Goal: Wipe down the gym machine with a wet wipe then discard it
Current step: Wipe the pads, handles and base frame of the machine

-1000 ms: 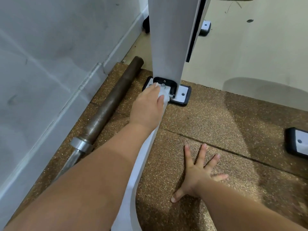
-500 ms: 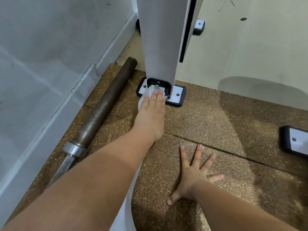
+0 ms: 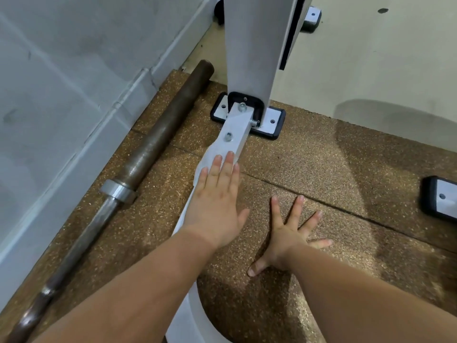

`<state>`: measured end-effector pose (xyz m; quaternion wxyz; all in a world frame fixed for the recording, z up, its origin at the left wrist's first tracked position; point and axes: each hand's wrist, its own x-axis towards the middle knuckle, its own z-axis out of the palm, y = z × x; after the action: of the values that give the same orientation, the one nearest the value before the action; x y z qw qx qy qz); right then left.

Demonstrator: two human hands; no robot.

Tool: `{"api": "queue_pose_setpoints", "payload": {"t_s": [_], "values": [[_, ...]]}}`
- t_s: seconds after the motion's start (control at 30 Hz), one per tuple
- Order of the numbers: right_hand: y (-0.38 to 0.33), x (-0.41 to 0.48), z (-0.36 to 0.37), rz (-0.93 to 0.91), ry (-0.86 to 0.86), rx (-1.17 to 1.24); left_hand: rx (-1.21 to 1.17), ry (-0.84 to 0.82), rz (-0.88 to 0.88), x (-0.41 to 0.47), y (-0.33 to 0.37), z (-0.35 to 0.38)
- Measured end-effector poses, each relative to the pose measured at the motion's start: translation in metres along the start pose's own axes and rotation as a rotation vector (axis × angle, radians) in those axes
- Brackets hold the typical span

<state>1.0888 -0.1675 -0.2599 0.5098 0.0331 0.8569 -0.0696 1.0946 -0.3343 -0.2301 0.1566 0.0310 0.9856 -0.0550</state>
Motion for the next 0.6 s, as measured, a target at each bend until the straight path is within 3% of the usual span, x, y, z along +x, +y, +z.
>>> {"api": "queue_pose_setpoints", "payload": {"t_s": [0.2, 0.43, 0.6], "values": [[0.0, 0.001, 0.004, -0.001, 0.066, -0.032, -0.166, 0.009, -0.121, -0.067, 0.001, 0.019], [0.004, 0.005, 0.006, 0.003, 0.118, -0.038, -0.229, -0.11, -0.17, -0.146, 0.007, 0.029], [0.014, -0.024, 0.03, -0.084, 0.33, -0.118, -0.258, -0.218, -0.171, -0.209, 0.008, 0.036]]}}
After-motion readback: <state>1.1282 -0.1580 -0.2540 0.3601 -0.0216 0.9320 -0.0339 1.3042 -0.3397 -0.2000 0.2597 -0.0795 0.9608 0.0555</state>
